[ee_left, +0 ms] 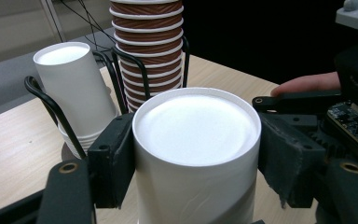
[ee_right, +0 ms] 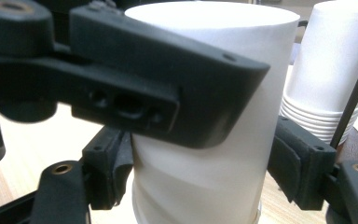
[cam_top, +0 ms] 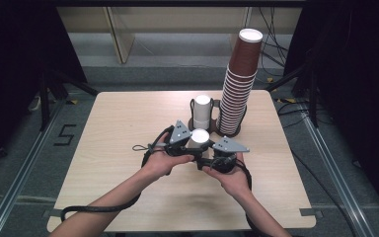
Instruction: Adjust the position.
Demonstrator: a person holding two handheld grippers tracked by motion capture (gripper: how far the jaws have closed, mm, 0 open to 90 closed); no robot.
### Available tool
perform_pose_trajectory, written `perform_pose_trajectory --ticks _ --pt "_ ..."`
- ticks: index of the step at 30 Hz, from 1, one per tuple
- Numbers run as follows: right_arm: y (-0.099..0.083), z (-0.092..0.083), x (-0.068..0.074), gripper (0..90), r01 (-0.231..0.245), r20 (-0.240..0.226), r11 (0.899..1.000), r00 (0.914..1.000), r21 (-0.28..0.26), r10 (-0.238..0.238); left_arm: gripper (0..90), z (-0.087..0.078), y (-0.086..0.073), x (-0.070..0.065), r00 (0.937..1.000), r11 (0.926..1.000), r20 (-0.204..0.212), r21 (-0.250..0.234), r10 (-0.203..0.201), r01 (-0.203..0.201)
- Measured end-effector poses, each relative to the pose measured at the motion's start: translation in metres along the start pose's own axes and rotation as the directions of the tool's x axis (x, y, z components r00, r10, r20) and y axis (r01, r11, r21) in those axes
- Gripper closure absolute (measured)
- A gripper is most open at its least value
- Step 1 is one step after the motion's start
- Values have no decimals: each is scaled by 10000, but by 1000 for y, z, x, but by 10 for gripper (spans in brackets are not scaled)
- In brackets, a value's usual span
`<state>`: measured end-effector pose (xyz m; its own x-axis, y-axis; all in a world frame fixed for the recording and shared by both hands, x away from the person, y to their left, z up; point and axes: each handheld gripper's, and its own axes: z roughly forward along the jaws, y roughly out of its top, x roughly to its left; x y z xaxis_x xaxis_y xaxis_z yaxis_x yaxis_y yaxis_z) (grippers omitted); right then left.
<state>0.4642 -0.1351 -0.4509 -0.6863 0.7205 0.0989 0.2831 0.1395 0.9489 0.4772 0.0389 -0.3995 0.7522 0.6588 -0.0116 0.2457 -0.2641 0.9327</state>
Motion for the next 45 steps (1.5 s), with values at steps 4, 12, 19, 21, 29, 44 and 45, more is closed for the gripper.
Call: perform_pose_trajectory --ticks 4,12,19,21,29,44,45 --pt "-2 -2 -3 306 -333 -41 9993 9994 165 333 194 -2 2 3 9999 9998 -90 -189 76 -78" --pt "-4 -1 -16 301 -1614 -50 9858 9868 460 1618 82 -26 0 5 9876 9913 -923 -240 1270 -1297" --pt "-2 -2 -24 300 -2545 27 9664 9670 351 2546 94 -44 -12 8 9845 9897 -1084 -240 1376 -1410" --pt "-1 -2 -26 300 -2676 22 9631 9635 275 2677 97 -46 -17 8 9854 9903 -1066 -277 1326 -1363" --pt "-1 -2 -32 298 -3270 -137 9444 9447 352 3277 107 -45 -50 -1 9872 9895 -784 -293 1389 -1416" --pt "-7 0 -36 293 -4469 -785 8924 8892 617 4507 106 -26 -66 -13 9863 9866 -254 -20 1630 -1631" --pt "-6 0 -35 293 -4801 -836 8743 8706 719 4849 103 -23 -66 -13 9869 9871 -215 -38 1599 -1600"
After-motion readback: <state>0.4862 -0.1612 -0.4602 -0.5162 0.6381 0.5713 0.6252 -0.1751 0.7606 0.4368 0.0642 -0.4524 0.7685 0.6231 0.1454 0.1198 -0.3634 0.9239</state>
